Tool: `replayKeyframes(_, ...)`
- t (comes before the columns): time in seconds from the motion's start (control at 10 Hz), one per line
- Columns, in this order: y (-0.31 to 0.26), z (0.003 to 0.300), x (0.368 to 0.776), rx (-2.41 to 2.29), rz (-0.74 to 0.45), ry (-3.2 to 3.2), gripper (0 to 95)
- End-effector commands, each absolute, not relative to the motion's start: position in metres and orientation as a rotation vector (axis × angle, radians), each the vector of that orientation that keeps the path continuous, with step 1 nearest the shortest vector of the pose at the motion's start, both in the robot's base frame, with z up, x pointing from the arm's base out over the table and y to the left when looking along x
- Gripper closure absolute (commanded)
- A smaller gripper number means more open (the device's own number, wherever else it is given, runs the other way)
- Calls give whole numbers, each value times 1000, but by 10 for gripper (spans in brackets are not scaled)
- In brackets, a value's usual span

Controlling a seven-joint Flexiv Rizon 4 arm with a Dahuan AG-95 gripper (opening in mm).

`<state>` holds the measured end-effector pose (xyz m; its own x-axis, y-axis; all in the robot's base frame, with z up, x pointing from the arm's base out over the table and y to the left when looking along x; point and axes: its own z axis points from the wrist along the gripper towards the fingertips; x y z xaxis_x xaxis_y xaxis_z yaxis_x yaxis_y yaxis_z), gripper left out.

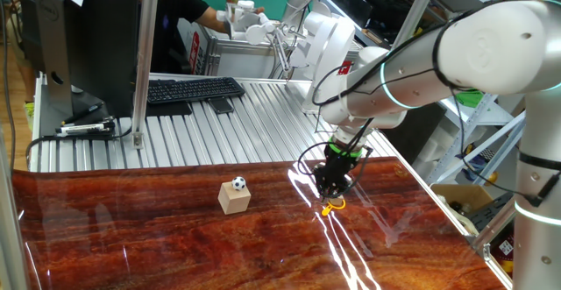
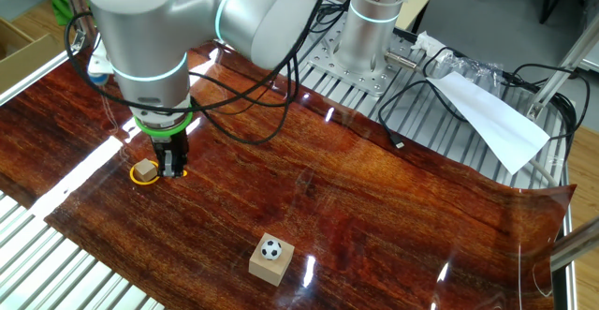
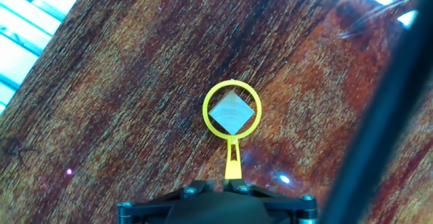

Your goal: Attach the bubble ring to the ball

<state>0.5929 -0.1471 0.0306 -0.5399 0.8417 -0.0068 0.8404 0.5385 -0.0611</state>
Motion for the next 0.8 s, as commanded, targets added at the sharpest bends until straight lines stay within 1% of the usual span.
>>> replayKeyframes(0.1,-148,26,594,-1505,95,-2731,760)
replayKeyframes(0.2,-148,25,594,-1510,95,-2728,570)
replayKeyframes(0.8,-149,16,596,-1513,105,-2726,570)
